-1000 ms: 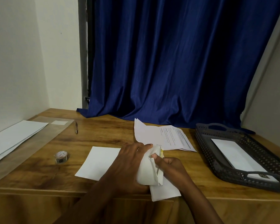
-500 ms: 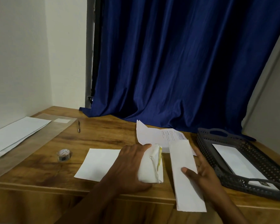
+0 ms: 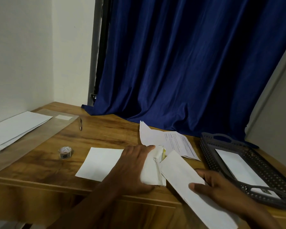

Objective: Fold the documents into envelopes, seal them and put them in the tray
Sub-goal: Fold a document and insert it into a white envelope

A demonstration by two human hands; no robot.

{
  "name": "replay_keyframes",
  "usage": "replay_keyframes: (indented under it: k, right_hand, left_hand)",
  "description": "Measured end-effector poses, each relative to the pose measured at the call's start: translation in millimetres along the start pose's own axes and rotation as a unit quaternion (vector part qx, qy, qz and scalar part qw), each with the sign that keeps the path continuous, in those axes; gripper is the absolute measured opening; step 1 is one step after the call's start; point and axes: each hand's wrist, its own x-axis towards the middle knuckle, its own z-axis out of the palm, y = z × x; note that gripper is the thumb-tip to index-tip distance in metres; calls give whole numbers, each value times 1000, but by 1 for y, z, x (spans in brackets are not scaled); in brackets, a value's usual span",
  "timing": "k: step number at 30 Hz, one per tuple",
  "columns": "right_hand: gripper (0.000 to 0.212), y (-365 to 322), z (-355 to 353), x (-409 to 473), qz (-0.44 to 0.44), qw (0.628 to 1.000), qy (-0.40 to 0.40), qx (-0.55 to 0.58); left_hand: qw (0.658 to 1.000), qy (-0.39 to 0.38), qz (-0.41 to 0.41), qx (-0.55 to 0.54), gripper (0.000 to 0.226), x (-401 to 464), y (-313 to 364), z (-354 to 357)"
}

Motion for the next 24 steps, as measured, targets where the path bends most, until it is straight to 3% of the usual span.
replay_keyframes:
  k: [9,13,16,20,24]
  right_hand:
    - [25,-22,-6,6,25,991,-92,-95]
    - [14,-47,-9,19,20,977,-96,-187]
    - [21,-60,-10,34,13,968,-96,-232]
    - [47,-70,-2,52,15,973,-24,-231]
    - [58,-77,14,62,-16,943,80,-323]
  left_hand:
    - [999,8,17,37,113,0,1,0]
    - [998,10,21,54,113,0,2,-1]
    - [998,20,24,56,114,0,3,-1]
    - [997,8,22,72,116,-1,4,-3]
    - [997,-7,17,75,117,0,4,-3]
